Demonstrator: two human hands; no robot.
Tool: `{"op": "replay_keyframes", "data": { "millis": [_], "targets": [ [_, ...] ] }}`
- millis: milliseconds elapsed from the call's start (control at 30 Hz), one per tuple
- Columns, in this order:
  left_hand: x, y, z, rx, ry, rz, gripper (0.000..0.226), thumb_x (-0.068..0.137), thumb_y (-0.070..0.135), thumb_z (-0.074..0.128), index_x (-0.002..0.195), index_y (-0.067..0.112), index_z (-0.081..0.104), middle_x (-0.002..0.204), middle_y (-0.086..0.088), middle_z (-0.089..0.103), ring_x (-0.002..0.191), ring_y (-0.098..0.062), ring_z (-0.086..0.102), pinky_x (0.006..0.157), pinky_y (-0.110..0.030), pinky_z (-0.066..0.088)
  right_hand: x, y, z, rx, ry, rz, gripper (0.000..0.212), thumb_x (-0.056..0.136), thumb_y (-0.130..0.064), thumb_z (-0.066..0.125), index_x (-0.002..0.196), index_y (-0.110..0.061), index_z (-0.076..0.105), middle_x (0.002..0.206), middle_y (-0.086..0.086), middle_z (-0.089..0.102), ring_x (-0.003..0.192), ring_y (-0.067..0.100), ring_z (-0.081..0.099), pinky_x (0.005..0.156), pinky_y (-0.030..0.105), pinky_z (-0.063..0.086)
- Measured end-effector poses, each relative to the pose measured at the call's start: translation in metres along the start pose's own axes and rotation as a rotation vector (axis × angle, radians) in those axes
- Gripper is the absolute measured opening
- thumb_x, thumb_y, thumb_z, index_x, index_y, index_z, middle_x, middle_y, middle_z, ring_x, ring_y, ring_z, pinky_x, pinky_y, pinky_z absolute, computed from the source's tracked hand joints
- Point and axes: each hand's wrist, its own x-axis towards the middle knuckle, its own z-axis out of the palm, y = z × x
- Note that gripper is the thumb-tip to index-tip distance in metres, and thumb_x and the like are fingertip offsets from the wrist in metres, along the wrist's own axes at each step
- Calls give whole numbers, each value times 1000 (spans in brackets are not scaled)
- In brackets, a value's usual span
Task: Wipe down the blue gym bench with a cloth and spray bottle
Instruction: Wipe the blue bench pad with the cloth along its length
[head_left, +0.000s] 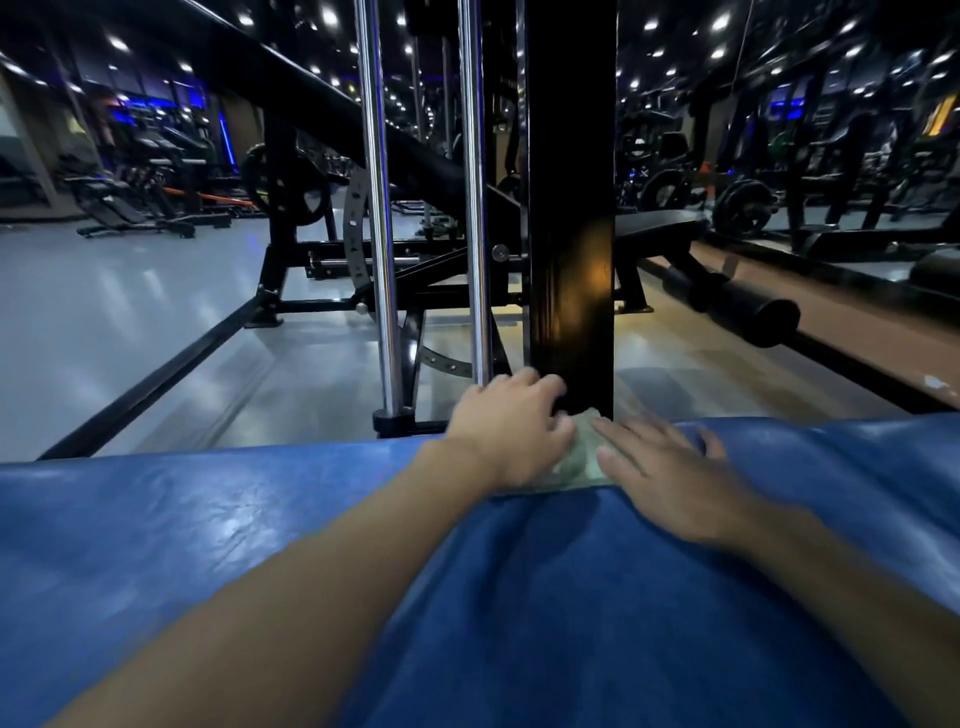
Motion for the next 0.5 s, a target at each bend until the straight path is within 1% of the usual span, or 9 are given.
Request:
{"op": "replay_keyframes", "data": {
  "millis": [67, 167, 267, 400, 500],
  "targets": [
    [15, 18, 14, -1, -78, -34, 46, 99, 44, 34, 137, 22, 47, 135, -9, 52, 122, -32, 51, 97, -47, 38, -2, 6, 5, 65, 26, 15, 49, 103, -48, 18, 152, -46, 14, 159, -15, 25, 147, 8, 14, 118, 55, 2],
    [14, 20, 36, 89, -228, -87, 50, 99, 49, 25, 139, 24, 39, 138, -16, 49, 124, -38, 47, 98, -50, 32, 2, 4, 6, 93, 27, 22, 48, 104, -42, 17, 152, -45, 19, 157, -16, 27, 146, 6, 14, 118, 53, 0],
    [7, 9, 37, 101, -235, -111, 55, 98, 56, 22, 146, 31, 30, 142, -17, 46, 126, -38, 44, 102, -50, 28, 1, 4, 5, 121, 31, 26, 48, 103, -42, 18, 151, -43, 23, 156, -16, 29, 145, 6, 16, 119, 52, -1],
    [-6, -9, 27, 153, -267, -115, 59, 96, 61, 17, 151, 38, 20, 145, -14, 42, 128, -36, 41, 103, -49, 27, -2, 1, 4, 109, 22, 33, 50, 101, -50, 14, 150, -42, 25, 156, -17, 29, 145, 7, 16, 119, 52, 1],
    [-25, -33, 17, 163, -275, -153, 60, 95, 65, 15, 151, 44, 17, 148, -10, 40, 130, -36, 41, 105, -48, 27, -5, -1, 1, 1, -10, 52, 53, 101, -52, 12, 151, -39, 23, 157, -13, 28, 146, 10, 17, 118, 53, 3]
  ]
}}
